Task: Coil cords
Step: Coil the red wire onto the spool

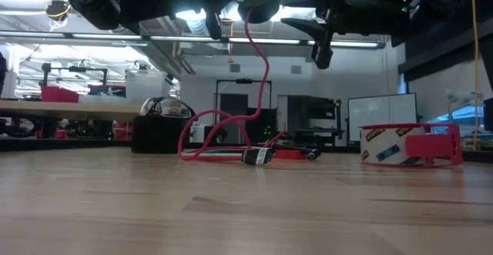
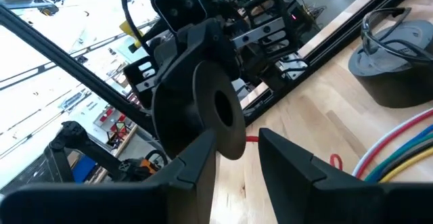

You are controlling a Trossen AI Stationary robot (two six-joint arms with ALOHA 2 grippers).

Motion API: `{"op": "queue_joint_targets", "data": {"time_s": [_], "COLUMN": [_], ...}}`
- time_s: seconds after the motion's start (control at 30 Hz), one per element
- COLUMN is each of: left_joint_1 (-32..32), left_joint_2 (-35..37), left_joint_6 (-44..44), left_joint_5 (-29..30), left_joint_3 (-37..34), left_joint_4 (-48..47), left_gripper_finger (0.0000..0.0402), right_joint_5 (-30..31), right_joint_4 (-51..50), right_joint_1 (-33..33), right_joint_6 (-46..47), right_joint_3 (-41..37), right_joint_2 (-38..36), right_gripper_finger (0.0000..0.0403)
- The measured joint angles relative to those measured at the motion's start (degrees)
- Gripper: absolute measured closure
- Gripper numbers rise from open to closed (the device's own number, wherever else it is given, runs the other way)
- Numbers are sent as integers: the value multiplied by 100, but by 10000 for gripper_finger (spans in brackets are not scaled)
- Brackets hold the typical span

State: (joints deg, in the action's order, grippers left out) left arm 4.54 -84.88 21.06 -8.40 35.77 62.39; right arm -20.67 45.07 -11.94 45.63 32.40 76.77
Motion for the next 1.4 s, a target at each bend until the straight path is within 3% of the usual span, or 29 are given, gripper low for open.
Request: {"op": "queue_joint_targets", "data": {"time_s": [0.23,0.4,0.83,1.07,1.4], "left_joint_1": [0,0,1,0,0], "left_joint_2": [0,0,0,0,0], "left_joint_6": [2,2,107,107,107], "left_joint_5": [2,3,8,7,4], "left_joint_3": [0,0,0,0,-1], "left_joint_4": [-2,-2,-2,0,3], "left_gripper_finger": [402,402,402,402,402], "right_joint_5": [100,673,764,1114,1107], "right_joint_4": [116,123,132,134,60], "right_joint_1": [248,459,601,721,745], "right_joint_6": [-186,-417,-402,-393,-393], "right_joint_3": [0,0,0,0,455], "right_joint_2": [0,0,0,2,594], "right_gripper_finger": [286,286,286,286,286]}}
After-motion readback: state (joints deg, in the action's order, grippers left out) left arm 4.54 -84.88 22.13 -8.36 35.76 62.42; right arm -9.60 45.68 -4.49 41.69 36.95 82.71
